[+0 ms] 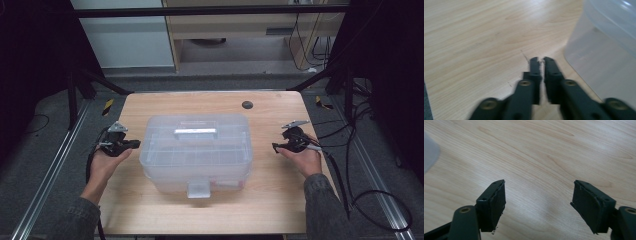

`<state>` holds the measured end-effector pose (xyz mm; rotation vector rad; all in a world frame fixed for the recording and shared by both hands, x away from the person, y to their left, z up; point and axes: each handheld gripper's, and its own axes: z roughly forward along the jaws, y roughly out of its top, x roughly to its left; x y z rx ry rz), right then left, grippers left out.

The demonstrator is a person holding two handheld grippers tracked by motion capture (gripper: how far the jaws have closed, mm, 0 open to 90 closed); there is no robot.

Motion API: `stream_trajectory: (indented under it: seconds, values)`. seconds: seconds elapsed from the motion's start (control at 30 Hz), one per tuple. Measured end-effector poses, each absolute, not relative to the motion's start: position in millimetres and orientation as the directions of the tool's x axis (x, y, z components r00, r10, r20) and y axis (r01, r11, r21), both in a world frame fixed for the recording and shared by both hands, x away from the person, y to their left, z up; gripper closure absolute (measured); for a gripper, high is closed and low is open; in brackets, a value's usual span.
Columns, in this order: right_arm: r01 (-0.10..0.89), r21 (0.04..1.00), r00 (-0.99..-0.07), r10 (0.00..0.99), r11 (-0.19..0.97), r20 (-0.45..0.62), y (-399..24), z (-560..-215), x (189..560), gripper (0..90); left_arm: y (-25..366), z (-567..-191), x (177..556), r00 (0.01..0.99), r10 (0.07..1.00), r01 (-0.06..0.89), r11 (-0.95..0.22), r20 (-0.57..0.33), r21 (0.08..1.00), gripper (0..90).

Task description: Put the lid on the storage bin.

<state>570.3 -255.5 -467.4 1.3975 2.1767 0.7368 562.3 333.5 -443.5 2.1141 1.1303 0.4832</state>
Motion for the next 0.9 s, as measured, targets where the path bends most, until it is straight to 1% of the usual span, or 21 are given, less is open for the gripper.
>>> stream_trajectory:
  seconds: [0.1, 0.2, 0.27, 0.3, 0.4, 0.53, 0.63, 0.9]
  values:
    - [0.687, 0.653, -0.361, 0.930, 0.319, -0.073, -257, -474, 576, 22.5, 334, -450, 567, 0.507, 0.862, 0.577, -0.358, 0.023, 0.734, 55.7]
    - [0.680, 0.668, -0.348, 0.935, 0.302, -0.069, -257, -476, 579, 20.2, 333, -459, 572, 0.484, 0.874, 0.589, -0.351, 0.029, 0.728, 43.7]
    - [0.686, 0.678, -0.323, 0.946, 0.265, -0.044, -258, -479, 583, 17.5, 331, -464, 574, 0.476, 0.878, 0.596, -0.360, 0.045, 0.718, 33.5]
    - [0.686, 0.678, -0.323, 0.946, 0.265, -0.044, -258, -479, 583, 17.5, 330, -467, 574, 0.472, 0.881, 0.599, -0.353, 0.040, 0.719, 33.5]
    - [0.688, 0.683, -0.303, 0.952, 0.245, -0.036, -259, -482, 586, 16.9, 329, -474, 576, 0.460, 0.887, 0.604, -0.355, 0.052, 0.713, 27.2]
    - [0.695, 0.685, -0.289, 0.957, 0.216, -0.008, -259, -488, 587, 15.0, 330, -480, 578, 0.452, 0.892, 0.619, -0.331, 0.021, 0.713, 21.4]
    - [0.698, 0.686, -0.278, 0.961, 0.205, -0.005, -259, -493, 588, 14.2, 329, -483, 580, 0.452, 0.892, 0.621, -0.329, 0.019, 0.711, 17.8]
    - [0.701, 0.689, -0.259, 0.966, 0.182, 0.009, -259, -500, 592, 13.6, 328, -494, 583, 0.447, 0.894, 0.635, -0.304, -0.017, 0.710, 14.0]
